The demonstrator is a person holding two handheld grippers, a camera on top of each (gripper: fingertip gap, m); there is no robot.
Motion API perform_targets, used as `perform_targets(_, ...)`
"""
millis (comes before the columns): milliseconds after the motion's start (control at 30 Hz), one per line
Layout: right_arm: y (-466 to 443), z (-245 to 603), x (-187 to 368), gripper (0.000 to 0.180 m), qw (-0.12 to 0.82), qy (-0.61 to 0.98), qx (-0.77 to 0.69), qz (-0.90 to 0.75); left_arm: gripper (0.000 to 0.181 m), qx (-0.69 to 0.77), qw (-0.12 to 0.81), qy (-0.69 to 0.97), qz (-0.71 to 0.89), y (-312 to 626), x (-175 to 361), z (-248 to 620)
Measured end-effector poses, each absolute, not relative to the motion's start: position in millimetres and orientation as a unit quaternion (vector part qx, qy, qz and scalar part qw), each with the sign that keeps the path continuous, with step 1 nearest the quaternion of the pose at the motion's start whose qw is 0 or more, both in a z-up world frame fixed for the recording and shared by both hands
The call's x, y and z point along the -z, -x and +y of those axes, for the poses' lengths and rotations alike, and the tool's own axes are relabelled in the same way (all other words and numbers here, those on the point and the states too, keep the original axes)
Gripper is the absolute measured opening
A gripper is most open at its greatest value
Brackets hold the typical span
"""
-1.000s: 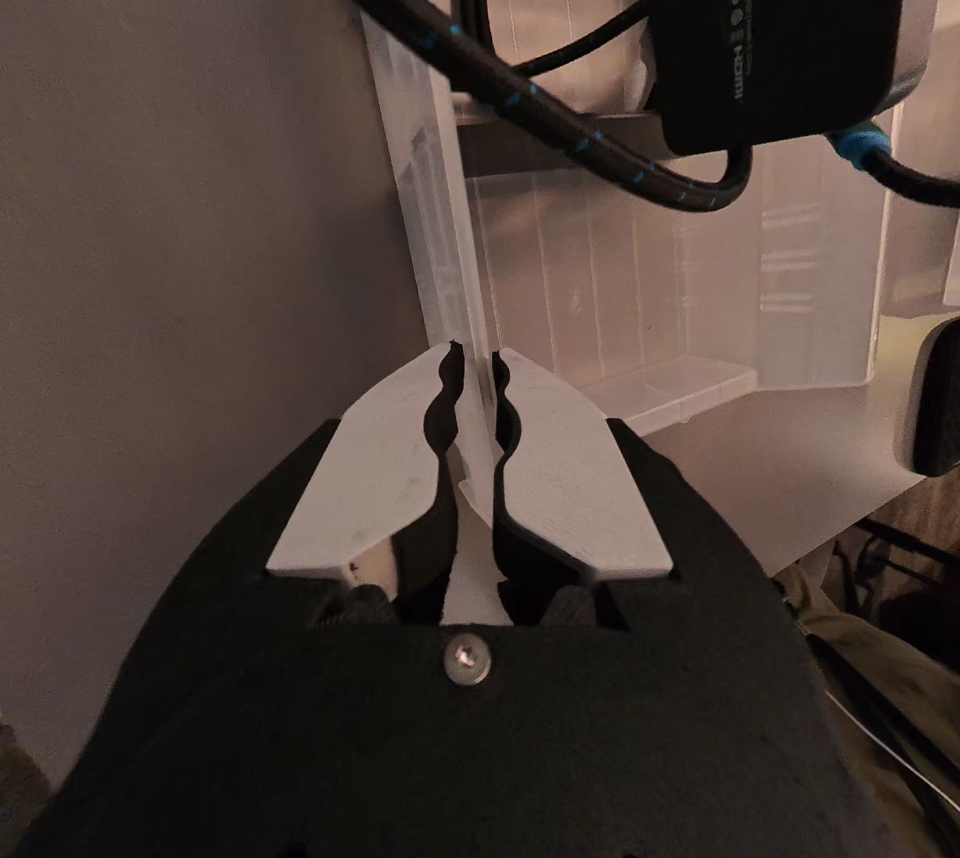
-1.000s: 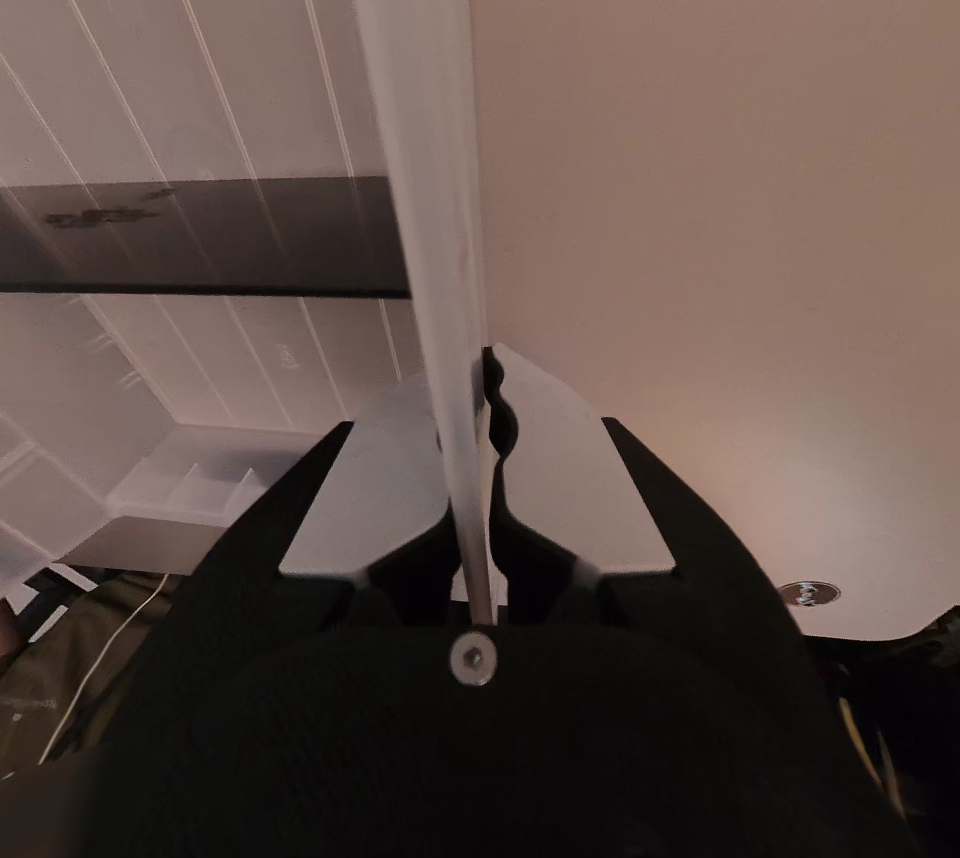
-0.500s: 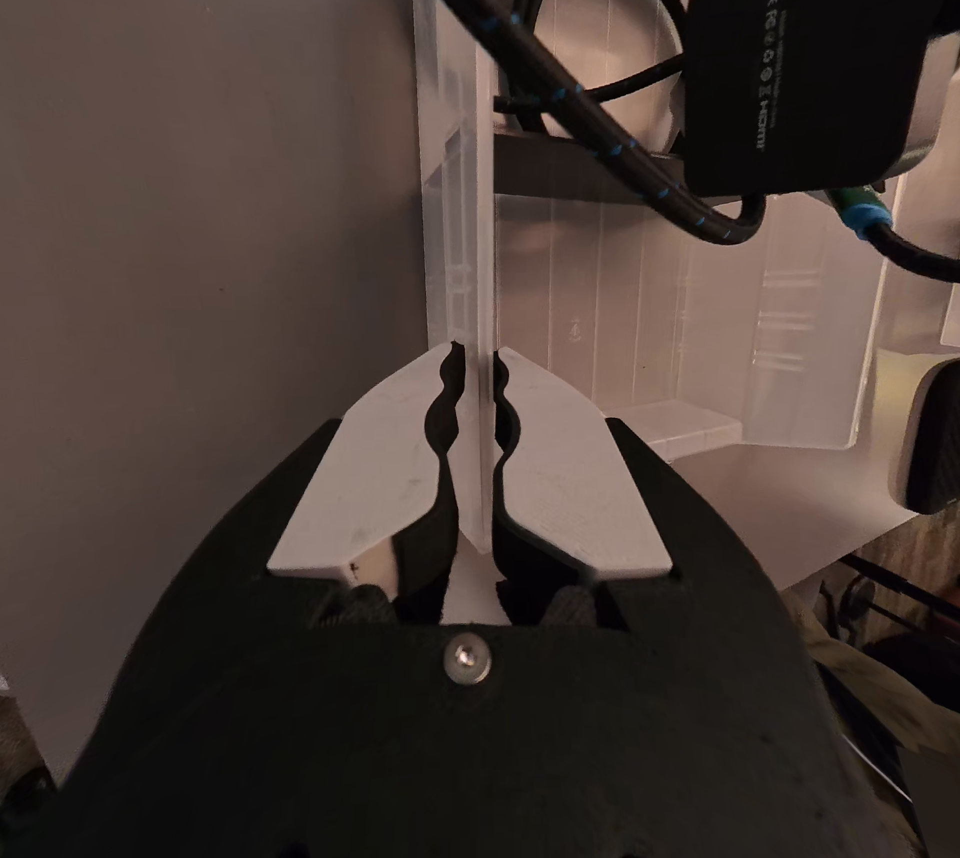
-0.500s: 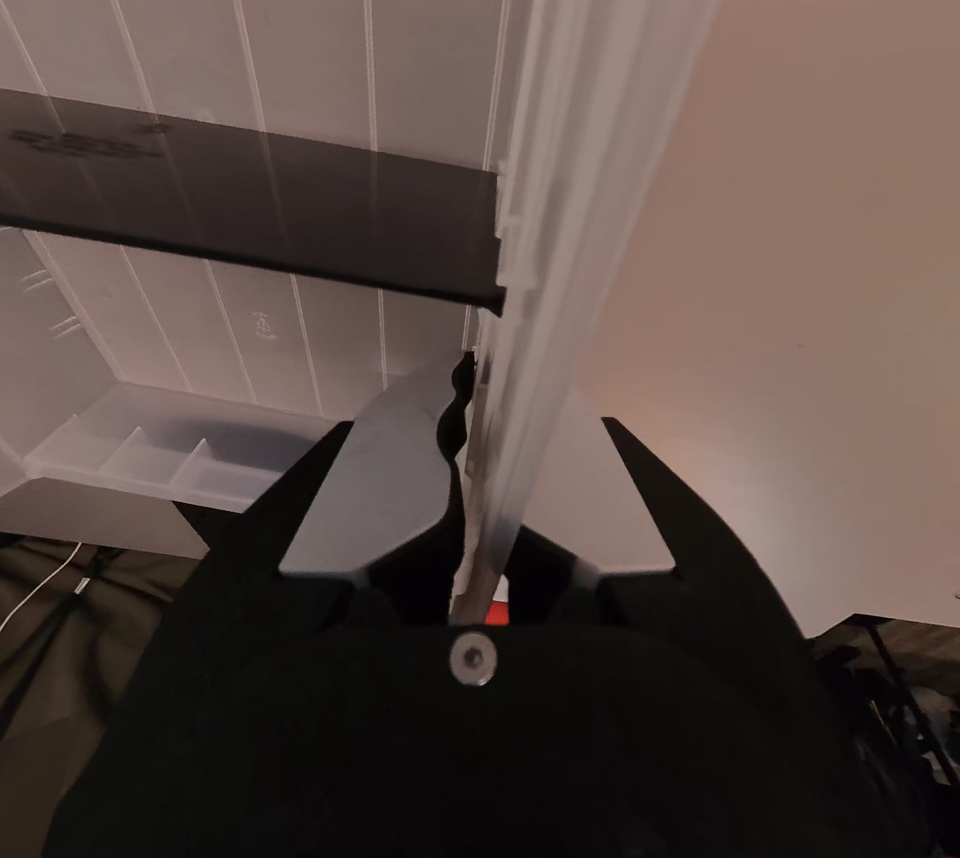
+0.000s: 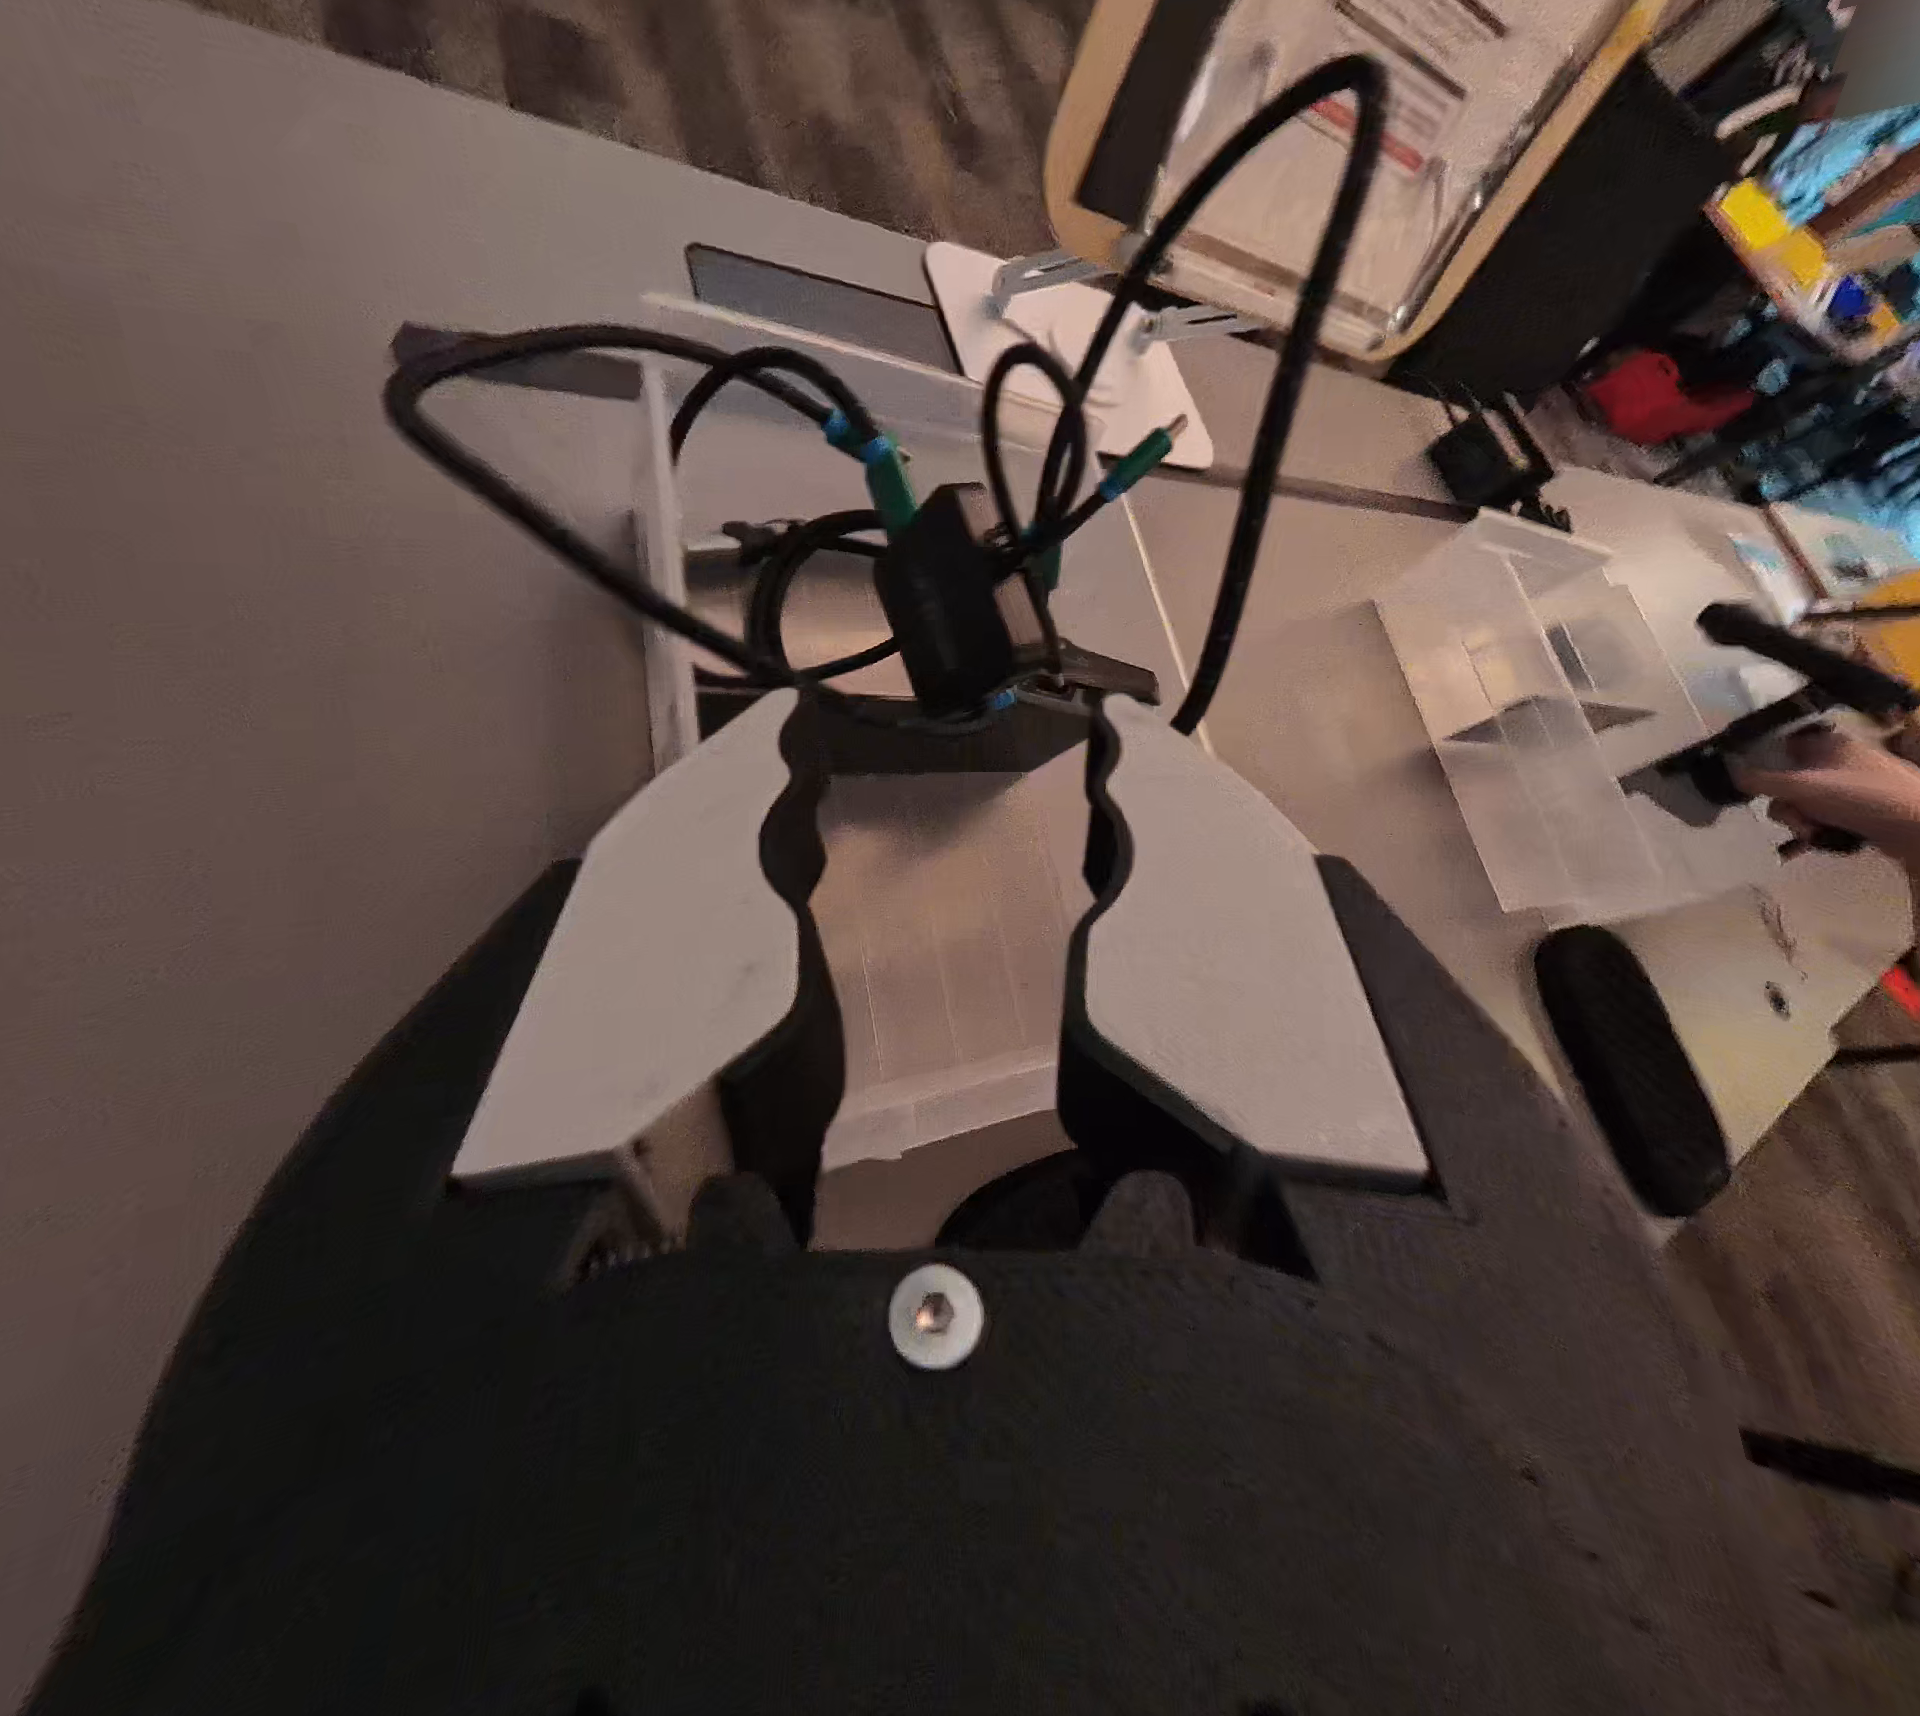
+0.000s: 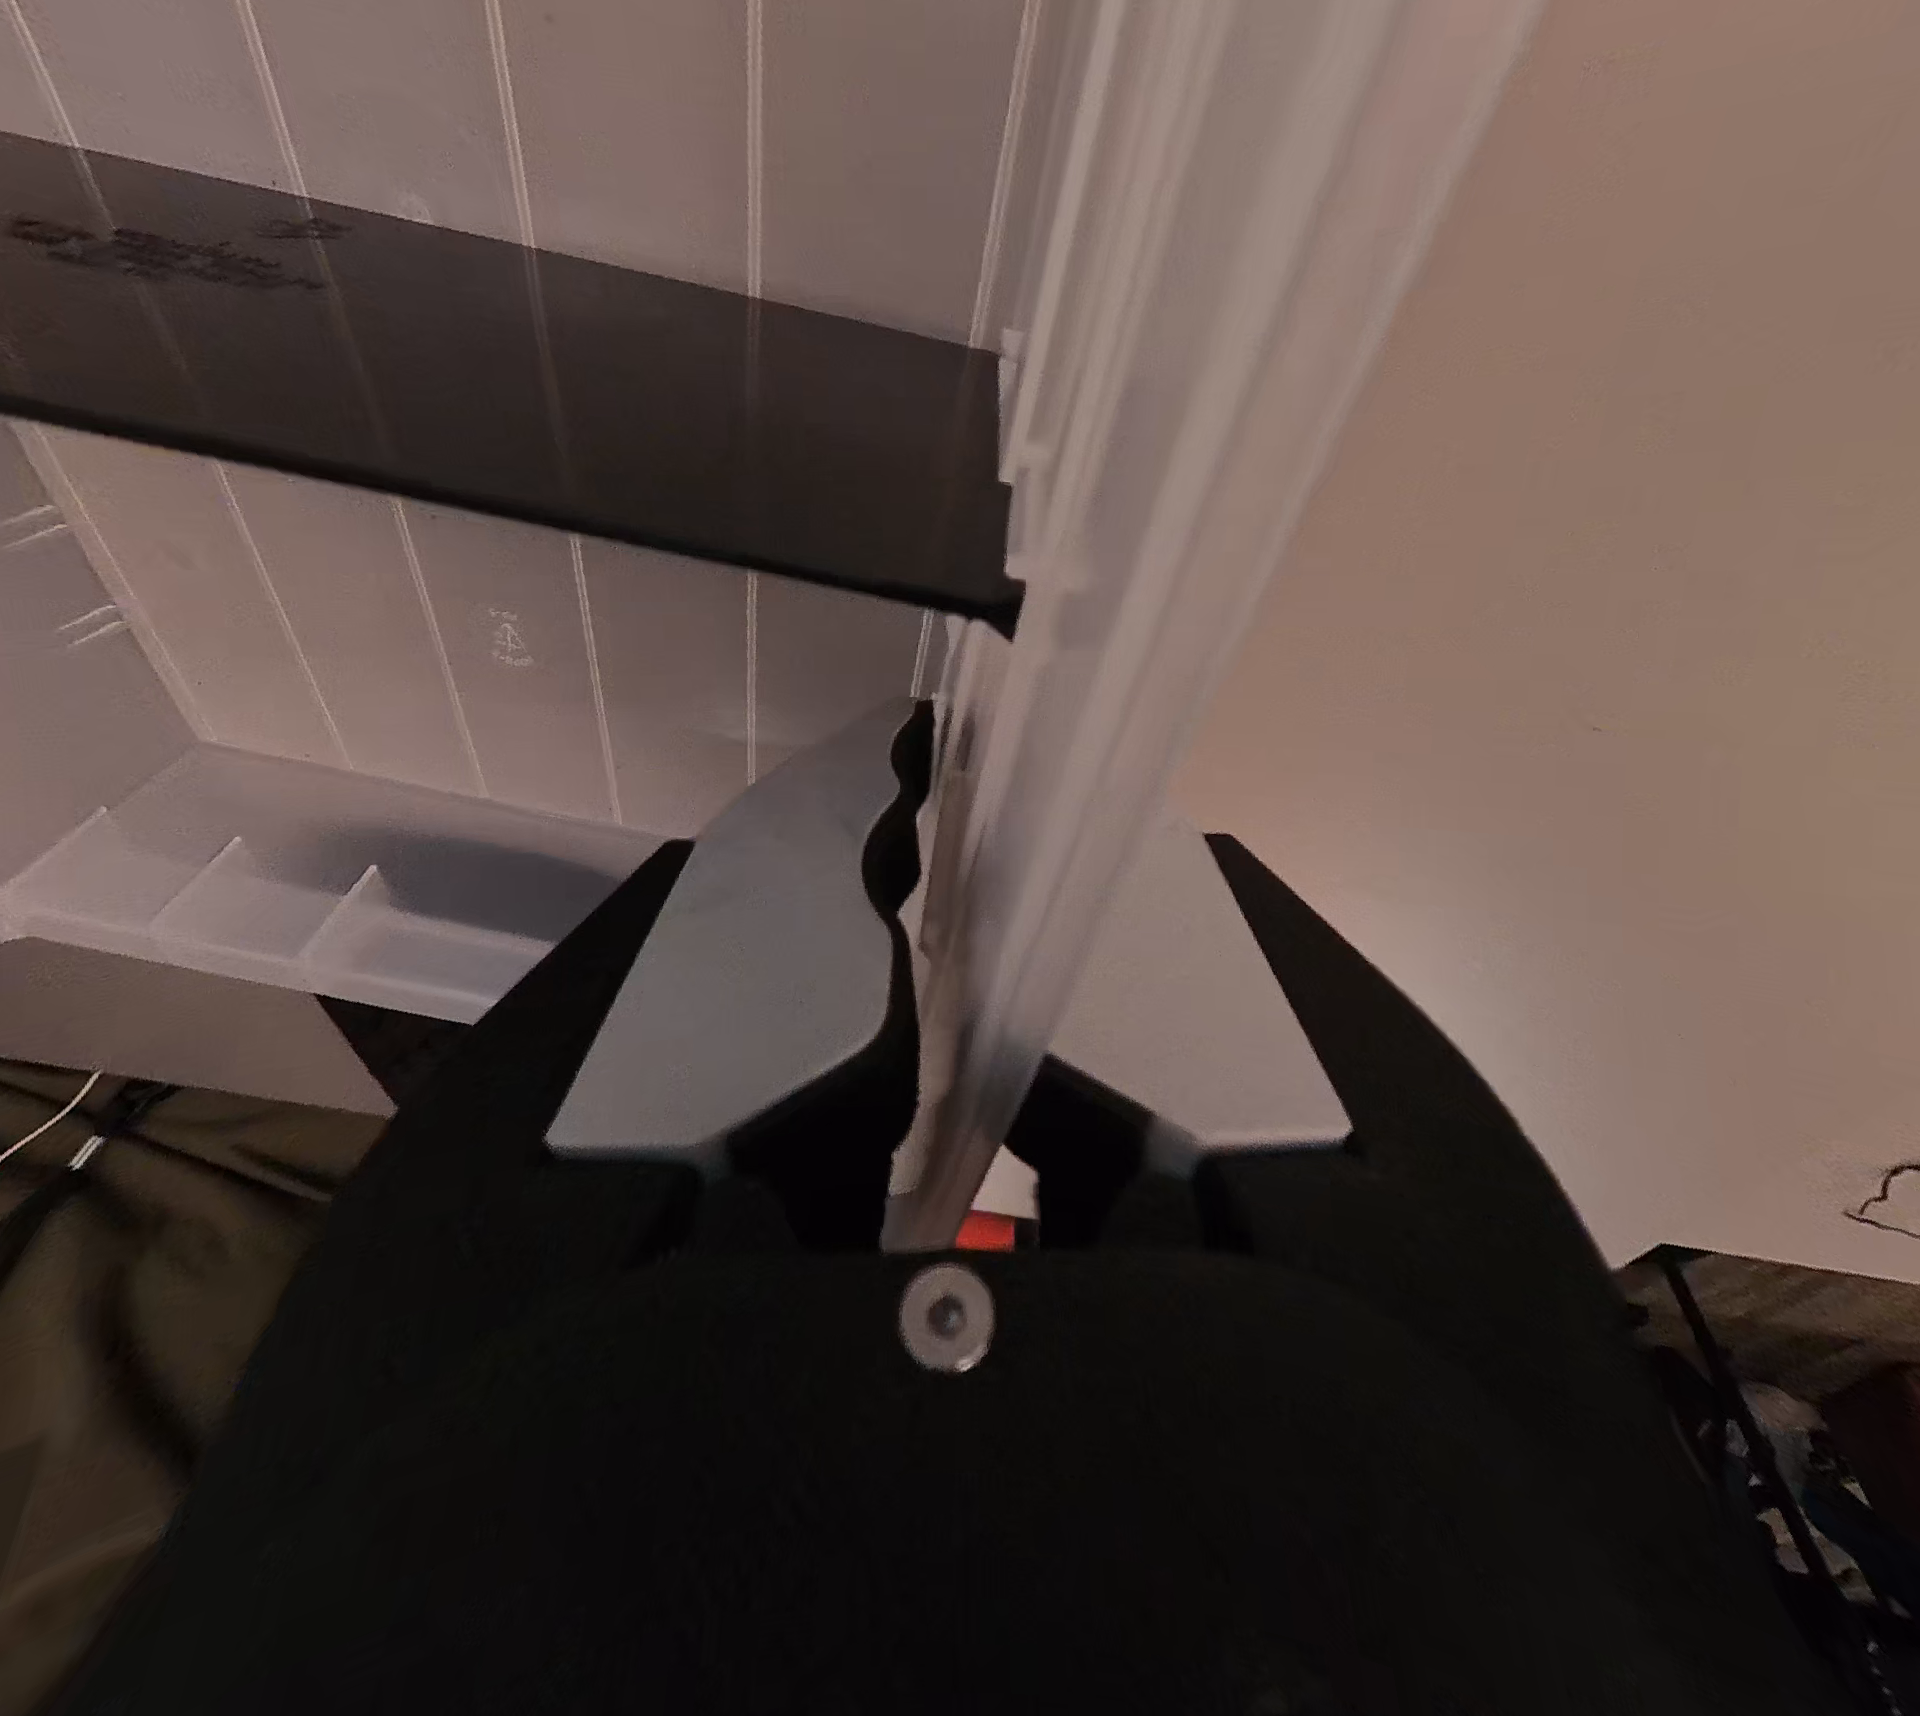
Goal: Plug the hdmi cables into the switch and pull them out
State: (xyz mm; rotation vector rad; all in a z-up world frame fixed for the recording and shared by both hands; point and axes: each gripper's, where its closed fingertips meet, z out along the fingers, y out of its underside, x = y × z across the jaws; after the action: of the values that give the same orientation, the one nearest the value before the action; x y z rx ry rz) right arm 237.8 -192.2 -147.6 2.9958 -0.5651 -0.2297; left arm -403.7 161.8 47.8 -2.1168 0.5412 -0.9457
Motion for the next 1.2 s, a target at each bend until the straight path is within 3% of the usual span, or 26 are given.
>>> perform_targets(67,-243,-192,146,0.018,0.035,-0.981,0.052,-0.183,0.061,0.363,0.369,0.818,0.249,382,-47,161)
perform_targets(333,-252,-181,124,0.032,-0.017,-0.985,0.01,-0.17,0.066,0.256,0.272,0.882,0.288,336,10,178)
perform_targets(433,-253,-187,131,0.021,0.012,-0.988,-0.002,-0.154,0.06,0.261,0.257,0.885,0.287,328,19,182)
perform_targets(533,-253,-186,131,0.019,0.012,-0.987,0.006,-0.16,0.032,0.286,0.234,0.882,0.293,321,24,179)
perform_targets(567,-252,-185,131,0.018,0.011,-0.987,0.011,-0.16,0.03,0.288,0.226,0.885,0.288,321,26,180)
perform_targets(1033,-251,-186,137,0.018,0.008,-0.986,0.03,-0.164,0.028,0.244,0.223,0.898,0.291,319,31,183)
perform_targets(1200,-250,-187,142,0.018,0.004,-0.987,0.032,-0.158,0.022,0.239,0.288,0.886,0.273,332,4,191)
